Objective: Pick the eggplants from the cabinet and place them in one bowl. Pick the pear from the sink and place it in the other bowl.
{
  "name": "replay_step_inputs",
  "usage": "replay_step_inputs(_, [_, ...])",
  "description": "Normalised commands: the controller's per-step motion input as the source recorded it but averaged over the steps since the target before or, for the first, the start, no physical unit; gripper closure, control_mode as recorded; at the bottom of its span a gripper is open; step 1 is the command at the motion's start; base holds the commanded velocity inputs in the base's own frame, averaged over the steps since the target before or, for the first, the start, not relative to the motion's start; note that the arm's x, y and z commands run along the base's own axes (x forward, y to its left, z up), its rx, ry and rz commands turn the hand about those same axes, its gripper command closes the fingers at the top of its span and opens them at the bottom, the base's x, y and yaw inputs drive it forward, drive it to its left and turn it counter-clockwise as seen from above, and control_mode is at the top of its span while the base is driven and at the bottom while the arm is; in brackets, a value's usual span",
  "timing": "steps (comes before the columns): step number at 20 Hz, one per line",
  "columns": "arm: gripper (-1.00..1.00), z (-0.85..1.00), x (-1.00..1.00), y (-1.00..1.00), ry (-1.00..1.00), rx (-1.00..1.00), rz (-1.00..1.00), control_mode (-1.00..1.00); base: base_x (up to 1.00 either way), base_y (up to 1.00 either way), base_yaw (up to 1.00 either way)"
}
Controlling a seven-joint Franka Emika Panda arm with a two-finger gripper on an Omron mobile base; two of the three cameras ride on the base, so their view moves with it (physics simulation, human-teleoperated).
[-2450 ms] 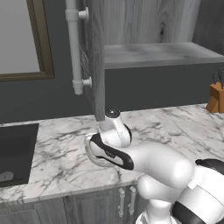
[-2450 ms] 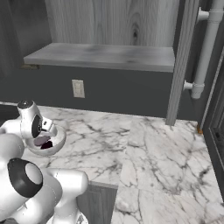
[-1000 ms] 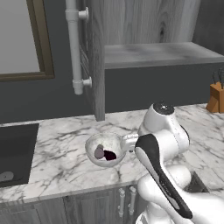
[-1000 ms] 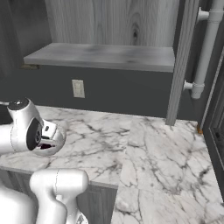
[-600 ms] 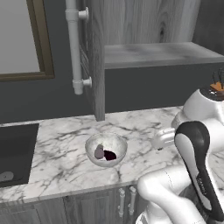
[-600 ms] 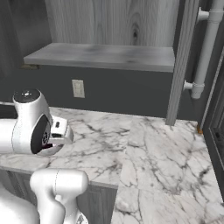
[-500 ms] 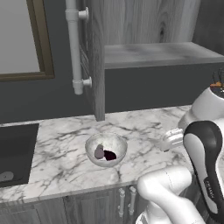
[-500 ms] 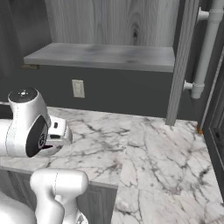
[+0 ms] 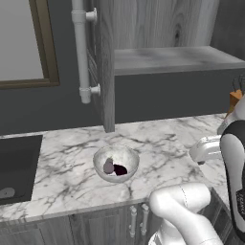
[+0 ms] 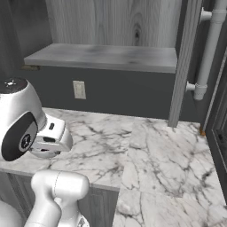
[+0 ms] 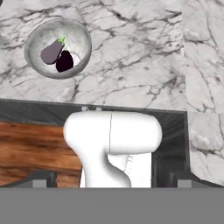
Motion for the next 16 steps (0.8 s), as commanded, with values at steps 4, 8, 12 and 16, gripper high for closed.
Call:
replay_step_inputs(4, [-1.00,0.00,0.00,-0.07,0.03,0.00,-0.15,-1.00,0.00,0.00,0.00])
replay_step_inputs(8, [-1.00,0.00,0.00,0.00,0.00,0.00,0.00,-1.00,0.00,0.00,0.00])
replay_step_inputs(12, [-1.00,0.00,0.00,0.00,0.00,0.00,0.00,-1.00,0.00,0.00,0.00])
replay_step_inputs(16, [-1.00,0.00,0.00,0.00,0.00,0.00,0.00,1.00,0.00,0.00,0.00])
